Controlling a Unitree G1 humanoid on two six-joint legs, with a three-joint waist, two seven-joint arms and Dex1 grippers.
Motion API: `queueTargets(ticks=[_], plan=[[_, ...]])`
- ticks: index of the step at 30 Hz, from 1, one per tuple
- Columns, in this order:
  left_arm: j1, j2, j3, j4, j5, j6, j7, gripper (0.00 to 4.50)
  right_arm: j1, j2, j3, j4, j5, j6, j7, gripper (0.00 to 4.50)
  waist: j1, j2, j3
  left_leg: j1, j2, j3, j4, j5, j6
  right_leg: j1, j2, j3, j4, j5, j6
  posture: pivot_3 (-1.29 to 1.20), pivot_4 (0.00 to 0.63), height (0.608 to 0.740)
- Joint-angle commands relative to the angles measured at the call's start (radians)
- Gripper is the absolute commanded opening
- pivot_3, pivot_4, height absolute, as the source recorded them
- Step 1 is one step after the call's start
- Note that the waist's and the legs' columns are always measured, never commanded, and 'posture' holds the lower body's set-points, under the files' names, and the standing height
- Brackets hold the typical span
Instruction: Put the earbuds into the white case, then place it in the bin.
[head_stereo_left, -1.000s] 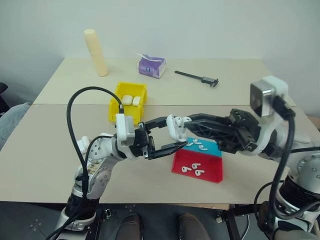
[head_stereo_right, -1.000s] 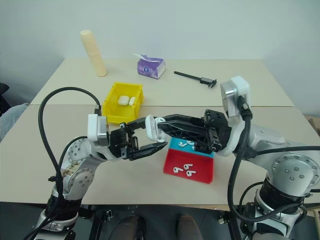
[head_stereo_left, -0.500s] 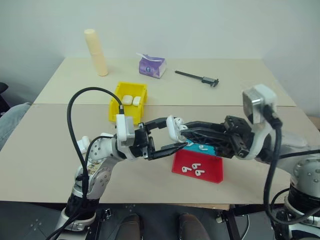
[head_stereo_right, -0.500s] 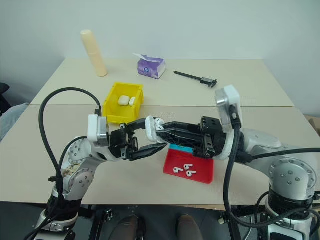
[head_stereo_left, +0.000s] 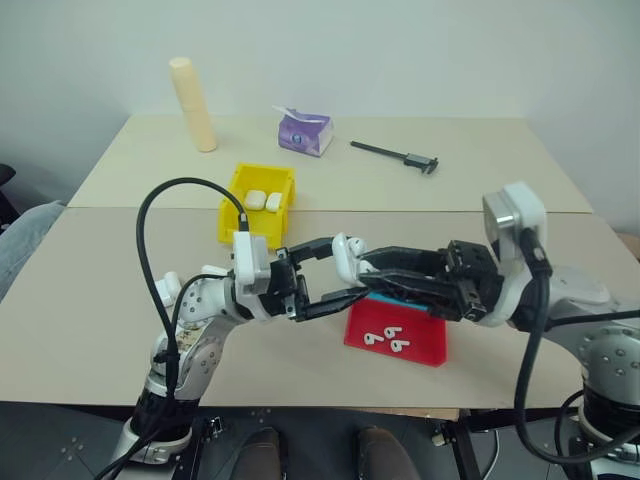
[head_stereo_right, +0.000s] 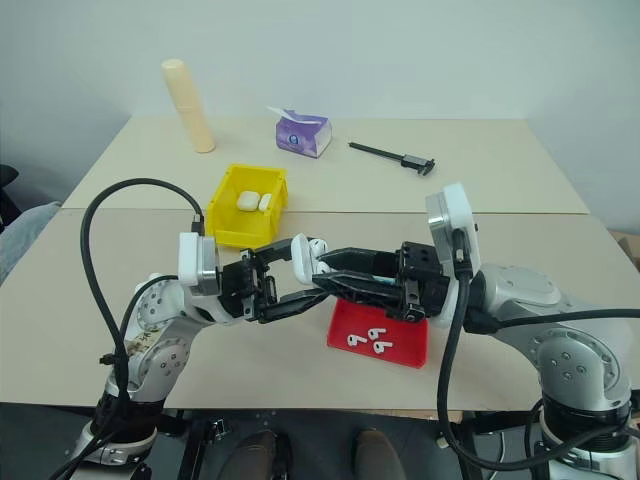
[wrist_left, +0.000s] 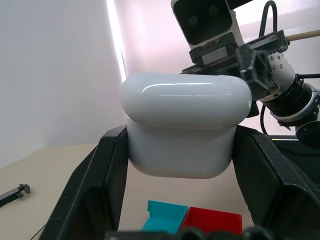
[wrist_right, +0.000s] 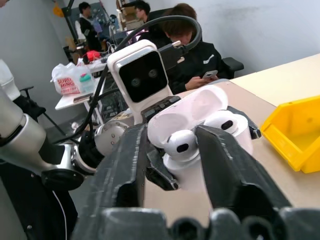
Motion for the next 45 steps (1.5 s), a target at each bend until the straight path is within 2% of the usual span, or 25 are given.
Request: queueTargets(ticks=[1, 7, 11, 17, 21, 24, 27, 31, 45], plan=[[-0.012, -0.007, 0.014, -0.006, -0.004, -0.039, -0.005, 2.80, 0.005, -0.033, -0.025, -0.022, 0.007, -0.039, 0.041, 1.91, 0.000, 0.000, 0.000, 0.000, 0.000, 0.000, 0.000, 0.000, 0.000, 0.000, 0.000, 0.000, 0.000, 0.000, 0.000, 0.00, 0.150, 0.740], [-0.037, 0.000, 0.004, 0.074, 0.018, -0.070, -0.045, 2.80, -0.051, -0.092, -0.070, 0.035, -0.005, -0.077, 0.077, 1.91, 0.000, 0.000, 0.000, 0.000, 0.000, 0.000, 0.000, 0.000, 0.000, 0.000, 0.000, 0.000, 0.000, 0.000, 0.000, 0.00, 0.150, 0.740], [-0.062, -0.017, -0.007, 0.098, 0.014, -0.080, -0.067, 2.80, -0.105, -0.138, -0.043, 0.082, -0.048, -0.069, 0.098, 1.91, 0.001, 0.000, 0.000, 0.000, 0.000, 0.000, 0.000, 0.000, 0.000, 0.000, 0.000, 0.000, 0.000, 0.000, 0.000, 0.00, 0.150, 0.740], [-0.070, -0.024, -0.011, 0.118, 0.020, -0.086, -0.088, 2.80, -0.115, -0.145, -0.013, 0.085, -0.128, -0.104, 0.125, 1.91, 0.002, 0.000, 0.000, -0.002, 0.000, 0.000, 0.001, 0.000, 0.001, -0.001, 0.000, 0.000, -0.001, 0.000, 0.000, 0.00, 0.150, 0.740], [-0.071, -0.028, -0.008, 0.124, 0.025, -0.081, -0.080, 2.80, -0.056, -0.184, -0.009, 0.051, -0.227, -0.180, 0.220, 1.91, 0.002, 0.000, 0.000, -0.002, 0.000, 0.000, 0.001, 0.000, 0.001, -0.001, 0.000, 0.000, -0.001, 0.000, 0.001, 0.00, 0.150, 0.740], [-0.068, -0.032, -0.007, 0.133, 0.030, -0.085, -0.078, 2.80, -0.033, -0.187, 0.005, 0.044, -0.267, -0.202, 0.233, 1.91, 0.002, 0.000, 0.000, -0.002, 0.000, 0.000, 0.001, 0.000, 0.001, -0.001, 0.000, 0.000, -0.001, 0.000, 0.001, 0.00, 0.150, 0.740], [-0.070, -0.037, -0.006, 0.140, 0.039, -0.090, -0.075, 2.80, -0.019, -0.182, 0.009, 0.038, -0.281, -0.206, 0.234, 1.38, 0.001, 0.000, 0.000, -0.002, 0.000, 0.000, 0.001, 0.000, 0.001, -0.001, 0.000, 0.000, 0.000, 0.000, 0.001, 0.00, 0.150, 0.740], [-0.073, -0.041, -0.003, 0.146, 0.046, -0.094, -0.070, 2.80, 0.005, -0.176, -0.002, 0.029, -0.264, -0.200, 0.233, 0.07, 0.002, 0.000, 0.000, -0.002, 0.000, -0.001, 0.001, 0.000, 0.001, 0.000, 0.000, 0.000, 0.000, 0.000, 0.001, 0.00, 0.150, 0.740], [-0.071, -0.046, -0.007, 0.143, 0.058, -0.099, -0.068, 2.80, 0.030, -0.159, 0.030, -0.002, -0.236, -0.194, 0.232, 0.03, 0.001, 0.000, 0.000, -0.001, 0.000, -0.001, 0.001, 0.000, 0.001, 0.000, 0.000, 0.000, -0.001, 0.000, 0.001, 0.00, 0.150, 0.740]])
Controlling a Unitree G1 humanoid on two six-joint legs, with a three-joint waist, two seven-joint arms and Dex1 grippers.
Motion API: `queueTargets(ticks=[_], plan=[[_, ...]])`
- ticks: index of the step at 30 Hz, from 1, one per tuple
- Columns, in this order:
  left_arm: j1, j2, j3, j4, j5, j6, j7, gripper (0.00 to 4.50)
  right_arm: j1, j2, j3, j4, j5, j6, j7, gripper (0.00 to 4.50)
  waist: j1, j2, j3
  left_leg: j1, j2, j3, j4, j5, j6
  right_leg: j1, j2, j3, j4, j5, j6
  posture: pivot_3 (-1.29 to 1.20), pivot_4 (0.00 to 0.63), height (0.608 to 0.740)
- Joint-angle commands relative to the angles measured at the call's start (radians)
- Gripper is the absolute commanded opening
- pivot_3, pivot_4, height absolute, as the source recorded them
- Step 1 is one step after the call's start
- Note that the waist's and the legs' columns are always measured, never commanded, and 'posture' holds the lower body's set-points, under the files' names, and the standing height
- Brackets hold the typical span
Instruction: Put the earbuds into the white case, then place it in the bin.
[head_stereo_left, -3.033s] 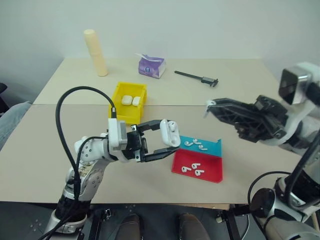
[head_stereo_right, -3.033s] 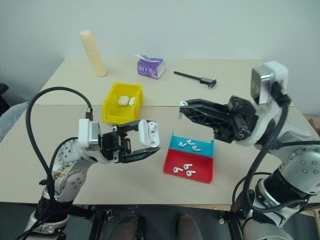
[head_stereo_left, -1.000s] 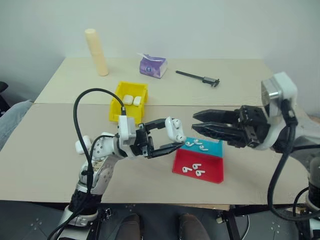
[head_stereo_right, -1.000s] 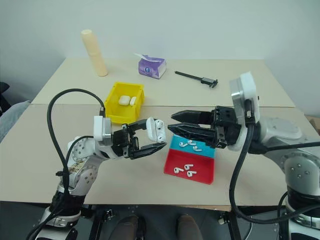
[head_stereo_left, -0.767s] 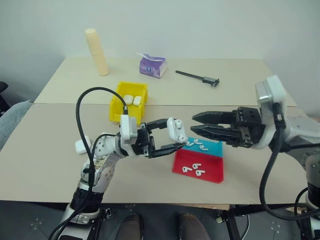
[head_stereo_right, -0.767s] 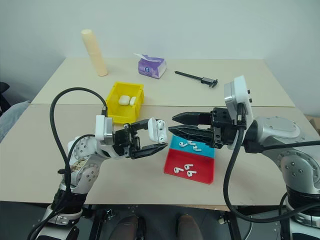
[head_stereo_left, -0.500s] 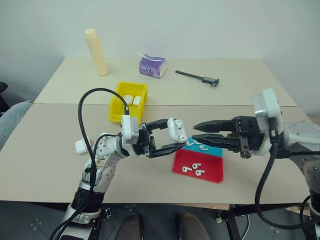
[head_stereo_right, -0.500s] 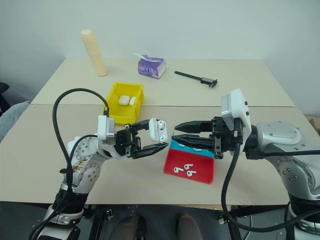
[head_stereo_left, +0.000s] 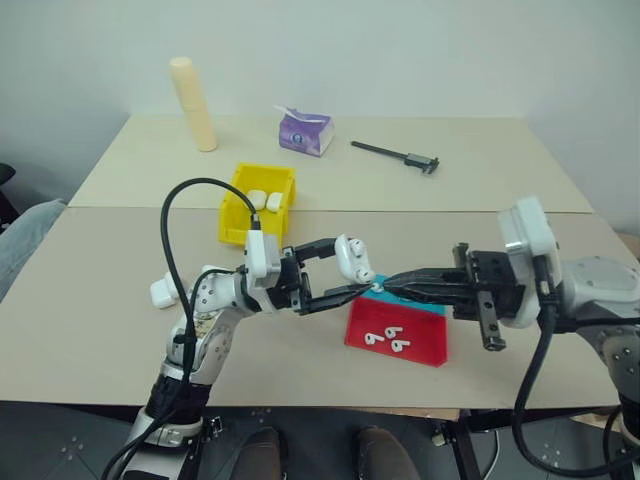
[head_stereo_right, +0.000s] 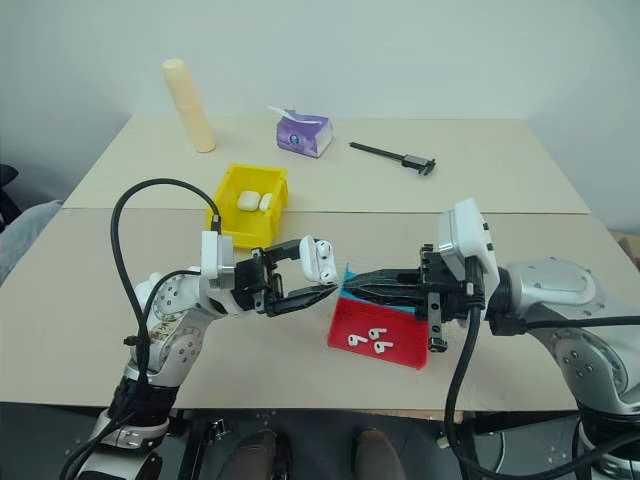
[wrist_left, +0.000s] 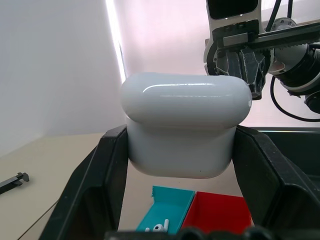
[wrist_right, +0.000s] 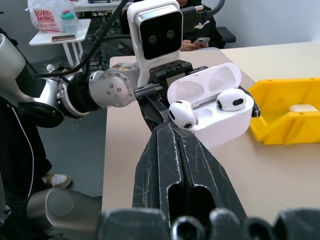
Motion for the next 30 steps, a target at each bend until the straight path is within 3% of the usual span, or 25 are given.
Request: queueTargets(ticks=[1, 30], plan=[[-0.011, -0.005, 0.004, -0.033, -0.003, -0.027, 0.005, 2.80, -0.019, 0.016, 0.010, -0.025, 0.011, -0.013, -0.020, 0.03, 0.000, 0.000, 0.000, 0.000, 0.000, 0.000, 0.000, 0.000, 0.000, 0.000, 0.000, 0.000, 0.000, 0.000, 0.000, 0.00, 0.150, 0.740], [0.003, -0.005, -0.010, -0.040, -0.001, -0.028, 0.002, 2.80, -0.045, 0.029, 0.042, 0.013, -0.056, -0.029, -0.055, 0.03, 0.000, 0.000, 0.000, 0.000, 0.000, 0.000, 0.000, 0.000, 0.000, 0.000, 0.000, 0.000, 0.000, 0.000, 0.000, 0.00, 0.150, 0.740]])
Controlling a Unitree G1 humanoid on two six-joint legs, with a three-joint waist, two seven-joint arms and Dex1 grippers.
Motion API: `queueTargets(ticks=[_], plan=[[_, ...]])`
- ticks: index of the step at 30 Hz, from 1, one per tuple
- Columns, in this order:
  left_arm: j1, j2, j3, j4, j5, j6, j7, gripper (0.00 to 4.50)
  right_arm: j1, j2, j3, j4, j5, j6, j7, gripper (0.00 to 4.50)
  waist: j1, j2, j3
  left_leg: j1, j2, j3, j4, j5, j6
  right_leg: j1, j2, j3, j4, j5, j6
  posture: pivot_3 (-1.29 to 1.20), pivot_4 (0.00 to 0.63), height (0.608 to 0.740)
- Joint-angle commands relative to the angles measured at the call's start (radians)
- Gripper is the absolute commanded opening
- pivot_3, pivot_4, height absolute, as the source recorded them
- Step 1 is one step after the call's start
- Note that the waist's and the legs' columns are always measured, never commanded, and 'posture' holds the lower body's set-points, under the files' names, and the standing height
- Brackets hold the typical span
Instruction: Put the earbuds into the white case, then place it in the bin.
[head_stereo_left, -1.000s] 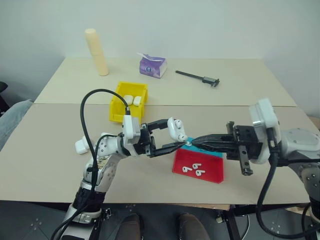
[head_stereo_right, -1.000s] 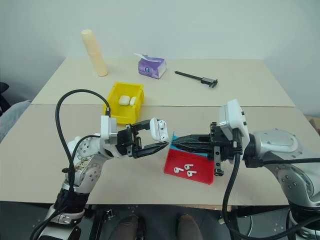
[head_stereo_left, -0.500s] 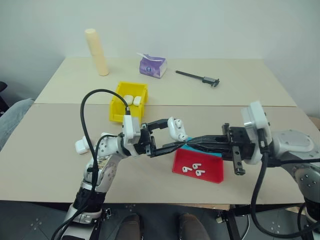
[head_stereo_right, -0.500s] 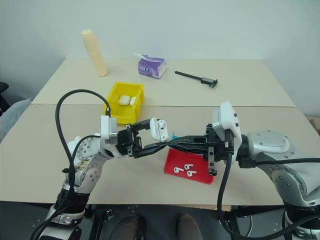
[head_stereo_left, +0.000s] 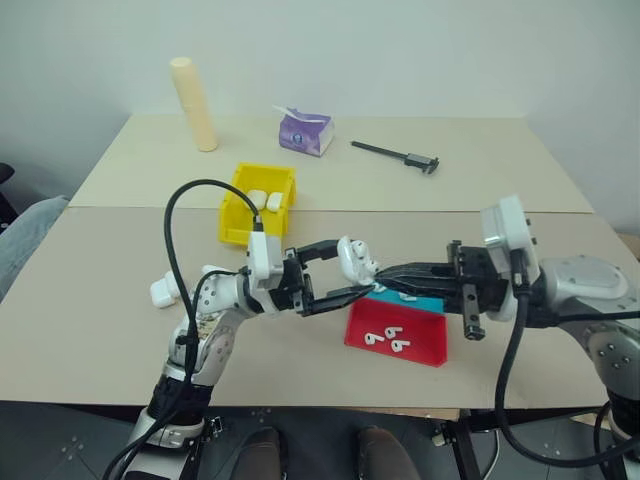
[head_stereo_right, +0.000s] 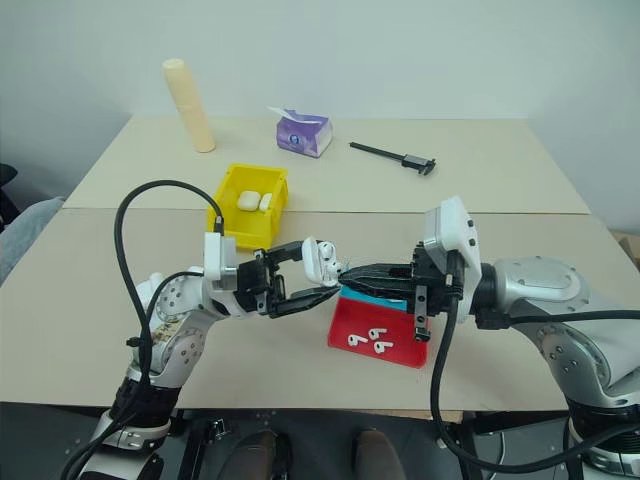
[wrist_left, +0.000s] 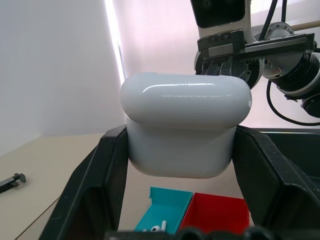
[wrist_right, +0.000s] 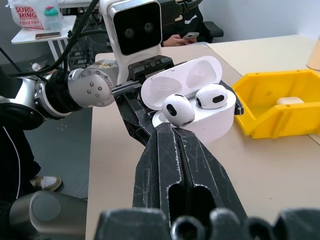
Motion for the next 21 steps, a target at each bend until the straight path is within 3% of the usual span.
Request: queueTargets(ticks=[1, 14, 21], plan=[[0.000, -0.001, 0.001, -0.039, -0.003, -0.028, -0.003, 2.80, -0.017, 0.004, -0.007, -0.011, -0.008, -0.028, 0.007, 0.03, 0.000, 0.000, 0.000, 0.000, 0.000, 0.000, 0.000, 0.000, 0.000, 0.000, 0.000, 0.000, 0.000, 0.000, 0.000, 0.00, 0.150, 0.740], [-0.004, 0.000, 0.004, -0.022, -0.002, -0.046, -0.009, 2.80, -0.008, -0.023, -0.054, -0.003, -0.039, -0.055, 0.041, 0.03, 0.000, 0.000, 0.000, 0.000, 0.000, 0.000, 0.000, 0.000, 0.000, 0.000, 0.000, 0.000, 0.000, 0.000, 0.000, 0.00, 0.150, 0.740], [-0.027, 0.042, -0.008, -0.011, 0.009, -0.004, -0.021, 2.80, -0.205, -0.088, -0.097, 0.069, 0.045, 0.007, 0.055, 0.03, -0.002, 0.000, 0.000, 0.001, 0.001, 0.000, 0.000, 0.000, 0.000, 0.000, 0.001, 0.000, 0.001, 0.000, 0.000, 0.00, 0.150, 0.740]])
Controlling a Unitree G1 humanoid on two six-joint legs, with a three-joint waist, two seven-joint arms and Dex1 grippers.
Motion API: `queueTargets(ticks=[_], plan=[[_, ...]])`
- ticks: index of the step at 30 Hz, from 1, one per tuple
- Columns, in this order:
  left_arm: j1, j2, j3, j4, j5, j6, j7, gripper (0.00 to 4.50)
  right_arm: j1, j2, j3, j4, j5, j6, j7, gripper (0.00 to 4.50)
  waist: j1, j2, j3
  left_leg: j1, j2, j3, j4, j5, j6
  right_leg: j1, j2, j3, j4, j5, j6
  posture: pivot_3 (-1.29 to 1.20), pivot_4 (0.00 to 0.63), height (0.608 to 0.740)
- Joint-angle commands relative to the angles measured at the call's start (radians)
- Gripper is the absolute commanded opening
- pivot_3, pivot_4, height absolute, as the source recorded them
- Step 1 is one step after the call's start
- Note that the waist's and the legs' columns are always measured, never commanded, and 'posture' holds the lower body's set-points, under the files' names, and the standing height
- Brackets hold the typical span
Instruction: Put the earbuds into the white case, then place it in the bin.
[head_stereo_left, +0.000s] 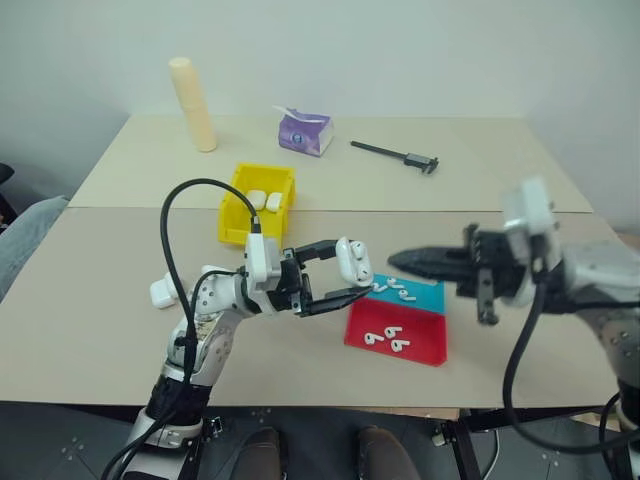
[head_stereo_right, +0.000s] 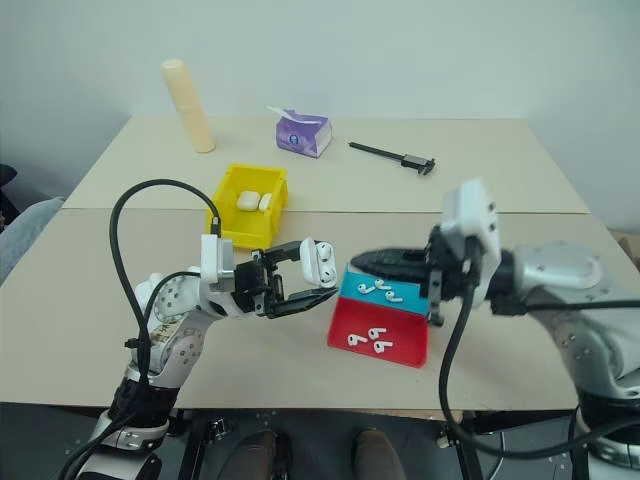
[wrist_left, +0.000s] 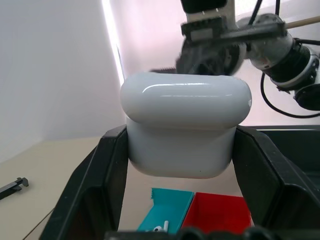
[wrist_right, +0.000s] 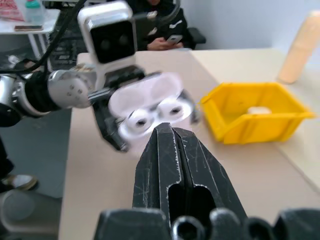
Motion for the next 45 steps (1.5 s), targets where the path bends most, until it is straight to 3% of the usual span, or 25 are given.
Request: queueTargets(ticks=[1, 6, 11, 16, 27, 35, 40, 45], plan=[[-0.030, 0.022, -0.010, -0.015, 0.007, 0.035, -0.003, 2.80, -0.112, -0.025, 0.005, 0.008, 0.052, 0.040, 0.014, 0.03, 0.000, 0.000, 0.000, 0.000, 0.000, 0.000, 0.000, 0.000, 0.000, 0.000, 0.000, 0.000, 0.000, 0.000, 0.000, 0.00, 0.150, 0.740], [-0.063, 0.022, -0.032, 0.013, 0.010, 0.038, -0.034, 2.80, -0.337, 0.009, 0.162, 0.063, 0.004, 0.095, 0.033, 0.03, 0.000, 0.000, 0.000, 0.000, 0.000, 0.001, 0.000, 0.000, 0.000, -0.001, 0.000, 0.000, 0.000, 0.000, 0.000, 0.00, 0.150, 0.740], [-0.089, 0.011, -0.047, 0.032, 0.026, 0.035, -0.033, 2.80, -0.447, 0.041, 0.277, 0.091, -0.070, 0.090, 0.081, 0.03, 0.002, 0.000, 0.000, -0.002, 0.000, 0.001, 0.000, 0.000, 0.000, -0.002, 0.000, 0.000, 0.000, 0.000, 0.000, 0.00, 0.150, 0.740], [-0.100, 0.000, -0.047, 0.028, 0.038, 0.034, -0.019, 2.80, -0.447, 0.042, 0.371, 0.079, -0.198, 0.033, 0.133, 0.03, 0.004, 0.000, 0.000, -0.002, 0.000, 0.001, 0.000, 0.000, 0.000, -0.002, -0.001, 0.000, 0.000, 0.000, 0.000, 0.00, 0.150, 0.740], [-0.092, 0.001, -0.036, 0.016, 0.047, 0.026, -0.011, 2.80, -0.390, 0.006, 0.436, 0.084, -0.422, -0.092, 0.192, 0.03, 0.003, 0.000, 0.000, -0.002, 0.000, 0.001, 0.000, 0.000, 0.000, -0.002, -0.001, 0.000, 0.000, 0.000, 0.000, 0.00, 0.150, 0.740], [-0.088, 0.006, -0.025, 0.012, 0.048, 0.025, -0.007, 2.80, -0.345, -0.015, 0.385, 0.078, -0.432, -0.130, 0.234, 0.03, 0.003, 0.000, 0.000, -0.002, 0.000, 0.002, 0.001, 0.000, 0.000, -0.002, -0.001, 0.000, 0.000, 0.000, 0.000, 0.00, 0.150, 0.740], [-0.075, 0.001, -0.009, 0.004, 0.049, 0.017, 0.012, 2.80, -0.381, 0.053, 0.219, 0.098, -0.274, -0.075, 0.177, 0.03, 0.002, 0.000, 0.000, -0.002, 0.000, 0.002, 0.001, 0.000, 0.000, -0.002, -0.001, 0.000, 0.001, 0.000, 0.000, 0.00, 0.150, 0.740], [-0.055, -0.034, 0.070, -0.033, 0.054, -0.005, 0.142, 2.80, -0.313, 0.057, 0.092, 0.097, -0.240, -0.063, 0.080, 0.03, 0.004, 0.000, 0.000, -0.002, 0.000, 0.001, 0.001, 0.000, 0.000, -0.001, -0.001, 0.000, 0.000, 0.000, 0.000, 0.00, 0.150, 0.740]])
